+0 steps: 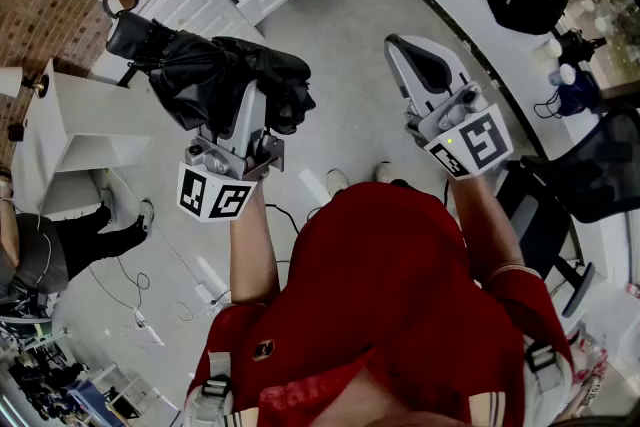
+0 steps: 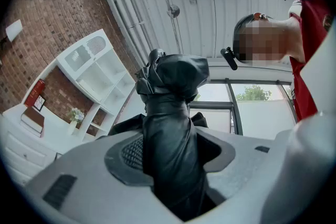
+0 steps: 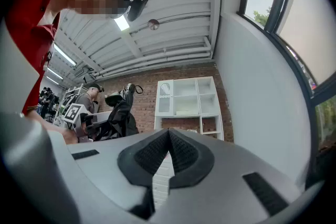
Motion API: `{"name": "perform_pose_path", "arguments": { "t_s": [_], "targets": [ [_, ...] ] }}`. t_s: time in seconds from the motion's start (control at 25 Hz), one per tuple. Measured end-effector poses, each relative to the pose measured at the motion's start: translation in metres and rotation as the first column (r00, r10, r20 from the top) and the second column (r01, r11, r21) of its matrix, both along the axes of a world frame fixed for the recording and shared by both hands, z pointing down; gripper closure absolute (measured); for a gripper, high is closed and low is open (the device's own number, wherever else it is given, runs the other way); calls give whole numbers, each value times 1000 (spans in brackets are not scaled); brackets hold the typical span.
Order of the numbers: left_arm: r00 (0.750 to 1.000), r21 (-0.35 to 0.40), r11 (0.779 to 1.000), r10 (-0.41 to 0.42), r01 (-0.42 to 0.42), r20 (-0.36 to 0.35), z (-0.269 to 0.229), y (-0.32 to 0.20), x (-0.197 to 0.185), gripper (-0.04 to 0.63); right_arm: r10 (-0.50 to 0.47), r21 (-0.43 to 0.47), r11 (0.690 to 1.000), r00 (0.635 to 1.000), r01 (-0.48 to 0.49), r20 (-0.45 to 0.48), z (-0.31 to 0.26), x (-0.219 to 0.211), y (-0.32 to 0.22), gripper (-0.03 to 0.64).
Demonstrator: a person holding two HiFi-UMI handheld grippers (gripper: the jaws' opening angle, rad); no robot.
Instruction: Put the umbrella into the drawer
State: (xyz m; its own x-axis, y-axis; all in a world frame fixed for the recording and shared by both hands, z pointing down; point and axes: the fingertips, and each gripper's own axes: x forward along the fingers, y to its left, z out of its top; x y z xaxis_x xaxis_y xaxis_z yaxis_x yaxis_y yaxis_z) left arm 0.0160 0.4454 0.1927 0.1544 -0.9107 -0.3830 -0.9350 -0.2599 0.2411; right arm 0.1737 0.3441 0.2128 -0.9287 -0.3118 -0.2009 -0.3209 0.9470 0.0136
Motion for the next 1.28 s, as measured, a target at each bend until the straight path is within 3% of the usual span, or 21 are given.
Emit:
{"name": "perform_pose_path", "arguments": {
  "t_s": [0.56, 0.88, 1.28],
  "targets": [
    [1000, -6, 1000, 7, -7, 18, 19, 0, -19, 362, 11, -5, 1000, 1000, -11, 8, 12, -17, -2, 618],
    [1000, -14, 1000, 15, -15, 9, 22, 8, -106, 362, 54, 4, 999, 998, -54, -31, 10, -90, 8, 618],
    [1000, -49, 999, 13, -11, 22, 38, -43, -125, 362, 77, -6, 997, 997, -78, -25, 24, -99, -46, 618]
  ]
}}
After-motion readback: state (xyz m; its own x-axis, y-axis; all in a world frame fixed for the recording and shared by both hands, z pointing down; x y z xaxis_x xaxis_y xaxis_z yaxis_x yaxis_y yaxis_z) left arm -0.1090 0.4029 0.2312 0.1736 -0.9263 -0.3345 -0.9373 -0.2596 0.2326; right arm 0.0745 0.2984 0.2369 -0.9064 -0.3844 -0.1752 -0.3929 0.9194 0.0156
